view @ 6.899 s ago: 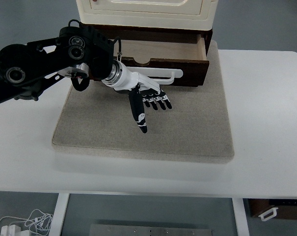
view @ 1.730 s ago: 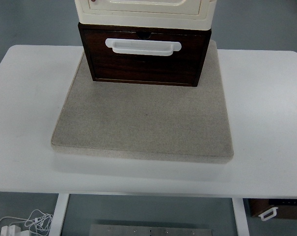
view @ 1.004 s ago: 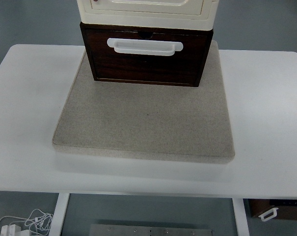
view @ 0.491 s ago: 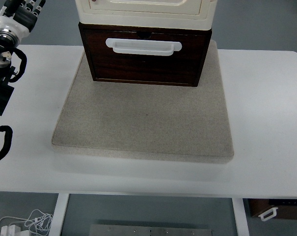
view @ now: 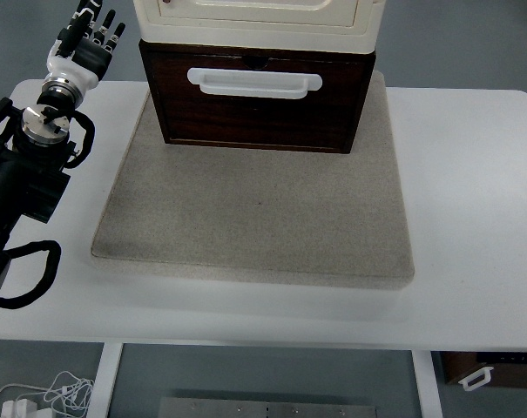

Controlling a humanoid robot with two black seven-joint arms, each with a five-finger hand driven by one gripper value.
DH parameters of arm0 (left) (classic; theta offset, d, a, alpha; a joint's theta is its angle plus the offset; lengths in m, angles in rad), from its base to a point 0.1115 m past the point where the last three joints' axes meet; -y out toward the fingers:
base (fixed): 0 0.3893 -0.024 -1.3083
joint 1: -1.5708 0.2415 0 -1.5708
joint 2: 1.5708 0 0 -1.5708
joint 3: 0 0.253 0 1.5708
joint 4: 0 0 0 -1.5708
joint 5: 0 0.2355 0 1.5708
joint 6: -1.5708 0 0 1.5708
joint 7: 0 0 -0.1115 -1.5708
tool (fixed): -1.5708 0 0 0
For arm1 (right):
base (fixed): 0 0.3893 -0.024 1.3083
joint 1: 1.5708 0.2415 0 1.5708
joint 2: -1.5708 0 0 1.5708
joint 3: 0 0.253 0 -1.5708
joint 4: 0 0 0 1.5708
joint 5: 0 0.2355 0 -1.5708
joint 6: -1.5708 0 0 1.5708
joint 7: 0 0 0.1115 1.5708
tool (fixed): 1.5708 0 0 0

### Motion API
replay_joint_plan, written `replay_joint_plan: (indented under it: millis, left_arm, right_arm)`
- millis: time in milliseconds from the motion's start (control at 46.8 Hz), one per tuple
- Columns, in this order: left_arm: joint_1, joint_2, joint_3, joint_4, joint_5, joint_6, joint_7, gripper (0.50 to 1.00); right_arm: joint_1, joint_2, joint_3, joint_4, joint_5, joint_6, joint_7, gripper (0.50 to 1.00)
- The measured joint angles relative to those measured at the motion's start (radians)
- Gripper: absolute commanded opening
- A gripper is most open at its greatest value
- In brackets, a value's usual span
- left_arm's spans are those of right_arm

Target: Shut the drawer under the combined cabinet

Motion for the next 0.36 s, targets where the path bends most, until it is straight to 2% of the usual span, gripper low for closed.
replay_joint_plan:
  millis: [363]
  left_arm:
    - [0.000,-0.014,-0.002,0.018,-0.035,0.000,-0.016,0.996]
  right_arm:
    - [0.000,0.000,0.006,0.000,0.000,0.002,0.002,0.952]
